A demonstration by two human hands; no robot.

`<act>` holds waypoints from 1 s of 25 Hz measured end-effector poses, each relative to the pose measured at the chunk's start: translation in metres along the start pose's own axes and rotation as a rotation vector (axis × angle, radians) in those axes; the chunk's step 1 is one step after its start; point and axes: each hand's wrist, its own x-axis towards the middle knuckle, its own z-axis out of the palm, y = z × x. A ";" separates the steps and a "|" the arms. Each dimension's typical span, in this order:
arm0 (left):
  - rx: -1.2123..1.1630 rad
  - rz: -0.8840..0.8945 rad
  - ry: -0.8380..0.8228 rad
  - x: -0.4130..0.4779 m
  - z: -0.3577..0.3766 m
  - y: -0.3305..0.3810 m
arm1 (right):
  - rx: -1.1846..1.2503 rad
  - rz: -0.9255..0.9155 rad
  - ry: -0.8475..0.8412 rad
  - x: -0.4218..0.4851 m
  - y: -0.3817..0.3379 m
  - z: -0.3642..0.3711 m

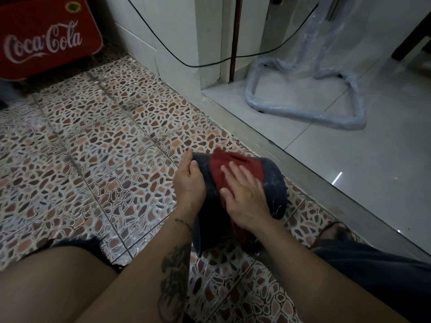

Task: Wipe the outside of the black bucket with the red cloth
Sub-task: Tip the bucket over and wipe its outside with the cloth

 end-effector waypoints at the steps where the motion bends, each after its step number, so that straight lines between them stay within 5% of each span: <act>1: 0.010 0.001 -0.004 -0.003 0.000 0.000 | -0.020 0.065 -0.011 0.003 0.002 -0.002; 11: -0.010 0.052 0.011 -0.009 0.002 -0.003 | -0.033 0.129 0.030 -0.022 0.003 -0.008; 18: -0.026 0.035 -0.056 -0.004 0.000 -0.002 | 0.055 -0.085 0.133 -0.024 -0.011 -0.033; 22: -0.091 -0.011 -0.094 -0.002 -0.001 0.000 | 0.289 0.063 -0.327 0.007 -0.016 -0.106; 25: -0.126 -0.012 -0.129 -0.001 -0.003 -0.001 | 0.466 0.167 -0.480 0.036 -0.012 -0.140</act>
